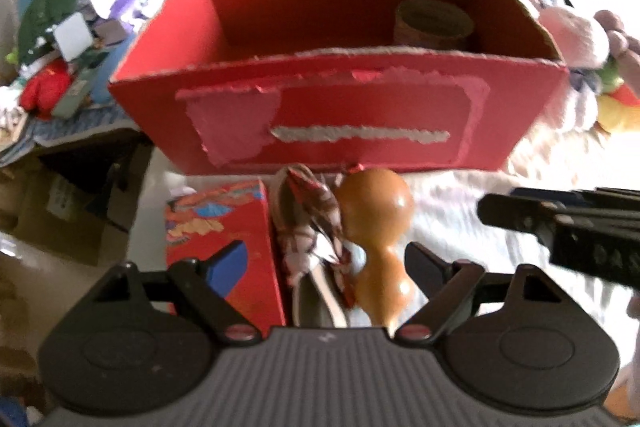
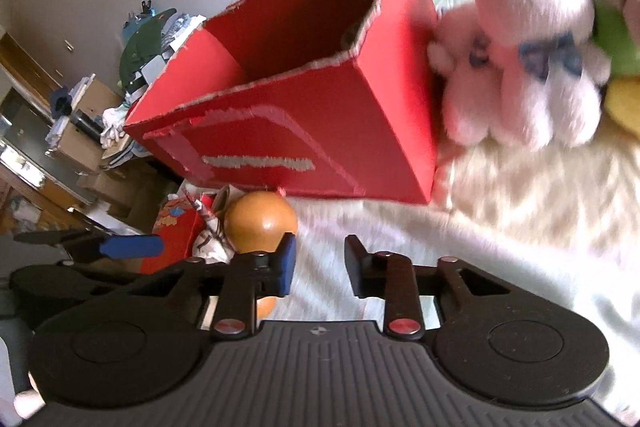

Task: Organize objects
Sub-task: 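Withdraw the right gripper from the box toward the wooden gourd, then grasp the wooden gourd by its neck with the right gripper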

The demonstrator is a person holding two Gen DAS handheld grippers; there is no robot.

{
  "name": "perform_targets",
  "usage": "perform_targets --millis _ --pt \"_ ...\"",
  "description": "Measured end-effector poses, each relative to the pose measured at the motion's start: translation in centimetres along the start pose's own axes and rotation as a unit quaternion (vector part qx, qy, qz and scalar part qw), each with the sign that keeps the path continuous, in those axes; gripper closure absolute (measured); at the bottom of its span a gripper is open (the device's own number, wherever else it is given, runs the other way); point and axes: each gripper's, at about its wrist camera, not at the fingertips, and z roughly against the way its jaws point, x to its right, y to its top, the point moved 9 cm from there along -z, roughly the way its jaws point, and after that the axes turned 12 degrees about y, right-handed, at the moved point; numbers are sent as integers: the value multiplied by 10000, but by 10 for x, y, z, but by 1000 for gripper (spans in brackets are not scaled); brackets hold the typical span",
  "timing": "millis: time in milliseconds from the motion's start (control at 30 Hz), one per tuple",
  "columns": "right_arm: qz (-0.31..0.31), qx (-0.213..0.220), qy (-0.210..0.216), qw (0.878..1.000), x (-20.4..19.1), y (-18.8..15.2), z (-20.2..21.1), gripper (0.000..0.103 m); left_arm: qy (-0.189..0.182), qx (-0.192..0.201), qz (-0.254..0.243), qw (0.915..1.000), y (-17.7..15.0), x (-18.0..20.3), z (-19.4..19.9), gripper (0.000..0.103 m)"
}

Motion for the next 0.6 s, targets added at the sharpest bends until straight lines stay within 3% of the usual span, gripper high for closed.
perform_targets --millis 267,433,600 --pt "-449 -158 472 9977 4 -13 -8 80 -666 22 -39 9978 -8 12 1 26" --pt "-850 -149 798 9931 10 -11 -7 80 -1010 -10 -67 9949 -7 20 1 38" --pt "-870 -242 1085 9900 5 -5 -8 80 -1276 35 -100 9918 -7 26 -1 43"
